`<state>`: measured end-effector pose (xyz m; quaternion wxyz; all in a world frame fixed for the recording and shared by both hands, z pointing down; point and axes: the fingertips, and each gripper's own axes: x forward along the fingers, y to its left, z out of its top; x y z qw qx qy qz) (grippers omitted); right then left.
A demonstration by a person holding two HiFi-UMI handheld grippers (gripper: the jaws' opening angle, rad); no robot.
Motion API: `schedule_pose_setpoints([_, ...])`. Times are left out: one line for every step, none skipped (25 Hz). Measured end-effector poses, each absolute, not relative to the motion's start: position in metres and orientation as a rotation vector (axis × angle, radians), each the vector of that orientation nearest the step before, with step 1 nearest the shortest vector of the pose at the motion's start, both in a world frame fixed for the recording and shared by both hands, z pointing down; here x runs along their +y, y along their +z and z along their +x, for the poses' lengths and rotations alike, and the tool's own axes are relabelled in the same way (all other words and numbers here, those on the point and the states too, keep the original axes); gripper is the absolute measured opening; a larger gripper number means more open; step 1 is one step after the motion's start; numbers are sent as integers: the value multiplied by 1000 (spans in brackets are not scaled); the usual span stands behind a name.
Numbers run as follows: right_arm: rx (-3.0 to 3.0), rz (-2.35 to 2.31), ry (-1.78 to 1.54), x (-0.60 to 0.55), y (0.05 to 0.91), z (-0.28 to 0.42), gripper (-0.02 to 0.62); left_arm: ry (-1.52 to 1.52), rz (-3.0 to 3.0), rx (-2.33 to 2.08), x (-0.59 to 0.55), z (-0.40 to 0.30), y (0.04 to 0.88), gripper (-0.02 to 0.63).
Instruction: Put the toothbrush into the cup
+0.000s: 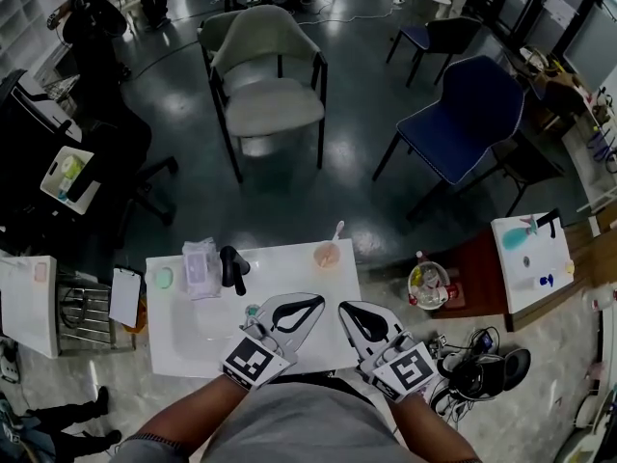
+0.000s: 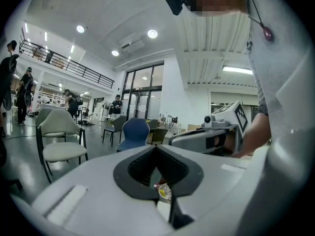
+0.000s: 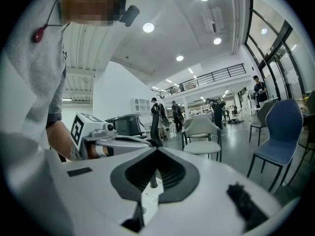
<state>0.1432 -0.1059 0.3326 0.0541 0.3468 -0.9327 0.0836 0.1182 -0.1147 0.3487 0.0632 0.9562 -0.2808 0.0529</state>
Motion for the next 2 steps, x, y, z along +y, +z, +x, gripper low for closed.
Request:
schedule_pose_setpoints([-2834, 1051, 243, -106, 333, 143, 12, 162, 2887, -847, -115, 118, 349, 8])
schedule_pose_setpoints([-2835, 1049, 232, -107, 333, 143, 12, 164, 2886, -846, -114, 118, 350, 8])
